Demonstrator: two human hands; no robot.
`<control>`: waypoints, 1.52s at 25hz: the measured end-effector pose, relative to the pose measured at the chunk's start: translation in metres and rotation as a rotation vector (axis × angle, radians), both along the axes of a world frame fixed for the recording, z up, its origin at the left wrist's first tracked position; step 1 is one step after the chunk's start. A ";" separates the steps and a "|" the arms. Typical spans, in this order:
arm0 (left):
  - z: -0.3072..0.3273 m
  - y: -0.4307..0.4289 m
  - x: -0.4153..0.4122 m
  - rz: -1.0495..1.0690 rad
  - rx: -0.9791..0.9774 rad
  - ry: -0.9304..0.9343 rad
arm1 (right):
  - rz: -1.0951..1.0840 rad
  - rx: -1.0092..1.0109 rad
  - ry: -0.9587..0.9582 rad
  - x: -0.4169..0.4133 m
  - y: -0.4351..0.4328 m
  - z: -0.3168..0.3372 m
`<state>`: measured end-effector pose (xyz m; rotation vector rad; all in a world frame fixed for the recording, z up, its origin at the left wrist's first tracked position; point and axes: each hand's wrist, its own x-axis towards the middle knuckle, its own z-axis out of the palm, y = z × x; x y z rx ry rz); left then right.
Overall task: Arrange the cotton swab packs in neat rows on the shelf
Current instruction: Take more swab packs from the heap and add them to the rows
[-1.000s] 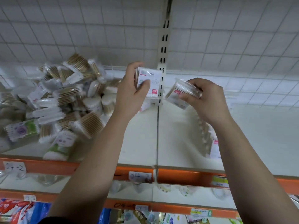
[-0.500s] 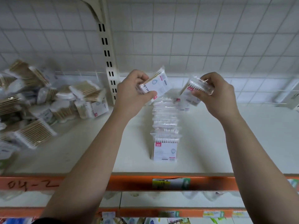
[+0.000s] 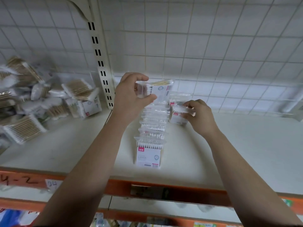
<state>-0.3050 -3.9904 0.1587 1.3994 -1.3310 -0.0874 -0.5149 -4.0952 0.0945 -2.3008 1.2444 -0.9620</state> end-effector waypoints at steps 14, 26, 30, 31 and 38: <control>0.003 -0.005 -0.010 -0.007 0.046 -0.031 | -0.014 -0.031 0.003 0.009 -0.029 -0.004; -0.002 -0.045 -0.053 -0.211 0.165 -0.324 | -0.040 0.096 0.194 -0.043 -0.038 -0.027; -0.016 -0.058 -0.059 -0.214 0.288 -0.495 | -0.101 0.047 0.245 -0.054 -0.039 -0.047; -0.018 -0.060 -0.060 -0.202 0.325 -0.552 | -0.108 0.041 0.220 -0.055 -0.039 -0.049; -0.023 -0.064 -0.067 -0.163 0.557 -0.817 | -0.110 0.001 0.176 -0.055 -0.039 -0.054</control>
